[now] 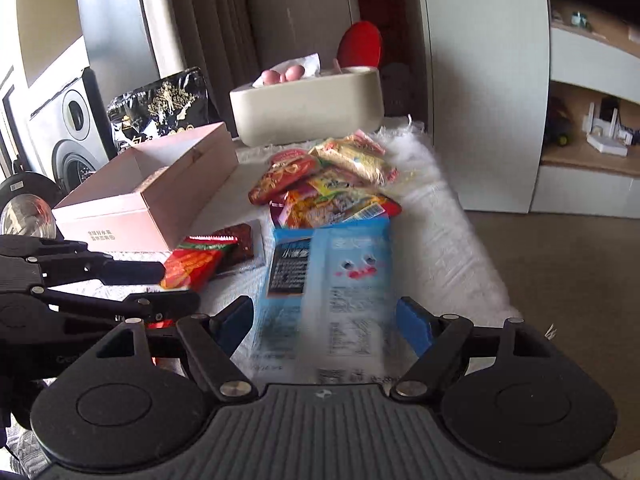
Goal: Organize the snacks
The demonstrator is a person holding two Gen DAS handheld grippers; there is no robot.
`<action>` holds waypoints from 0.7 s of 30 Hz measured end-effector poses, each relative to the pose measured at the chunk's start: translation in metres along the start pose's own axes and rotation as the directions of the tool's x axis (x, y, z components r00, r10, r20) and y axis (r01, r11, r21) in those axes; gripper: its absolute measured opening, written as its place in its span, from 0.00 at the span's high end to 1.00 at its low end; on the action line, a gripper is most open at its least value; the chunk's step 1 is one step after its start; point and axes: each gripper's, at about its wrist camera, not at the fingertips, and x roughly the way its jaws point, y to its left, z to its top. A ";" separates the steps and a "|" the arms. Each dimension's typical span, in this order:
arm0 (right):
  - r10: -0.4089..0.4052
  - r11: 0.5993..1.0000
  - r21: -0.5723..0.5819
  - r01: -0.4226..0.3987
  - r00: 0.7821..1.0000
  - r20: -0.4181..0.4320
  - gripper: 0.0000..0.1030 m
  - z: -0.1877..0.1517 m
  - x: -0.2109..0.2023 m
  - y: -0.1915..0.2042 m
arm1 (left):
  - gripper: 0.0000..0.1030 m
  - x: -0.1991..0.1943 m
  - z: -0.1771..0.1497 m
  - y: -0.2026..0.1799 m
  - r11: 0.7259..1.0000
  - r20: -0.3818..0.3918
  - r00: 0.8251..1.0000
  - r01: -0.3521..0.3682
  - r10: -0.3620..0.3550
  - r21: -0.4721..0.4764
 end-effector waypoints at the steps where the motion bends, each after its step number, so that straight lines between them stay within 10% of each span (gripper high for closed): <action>1: -0.001 1.000 0.003 0.001 1.000 -0.003 0.22 -0.002 0.002 0.000 | 0.53 0.001 -0.002 0.003 1.000 -0.018 1.000 0.013 -0.013 -0.014; 8: 0.012 0.999 0.045 -0.012 1.000 0.002 0.20 -0.010 0.004 -0.007 | 0.38 -0.005 -0.001 0.005 0.987 -0.036 0.987 0.152 -0.154 -0.045; 15: 0.013 0.999 0.051 -0.014 1.000 0.012 0.19 -0.012 0.003 -0.007 | 0.41 -0.005 0.000 0.010 0.997 -0.002 1.000 0.008 -0.008 -0.073; 21: 0.014 0.999 0.049 -0.015 1.000 0.014 0.17 -0.013 0.002 -0.006 | 0.38 0.014 0.004 0.029 0.978 -0.047 0.995 0.074 -0.084 -0.196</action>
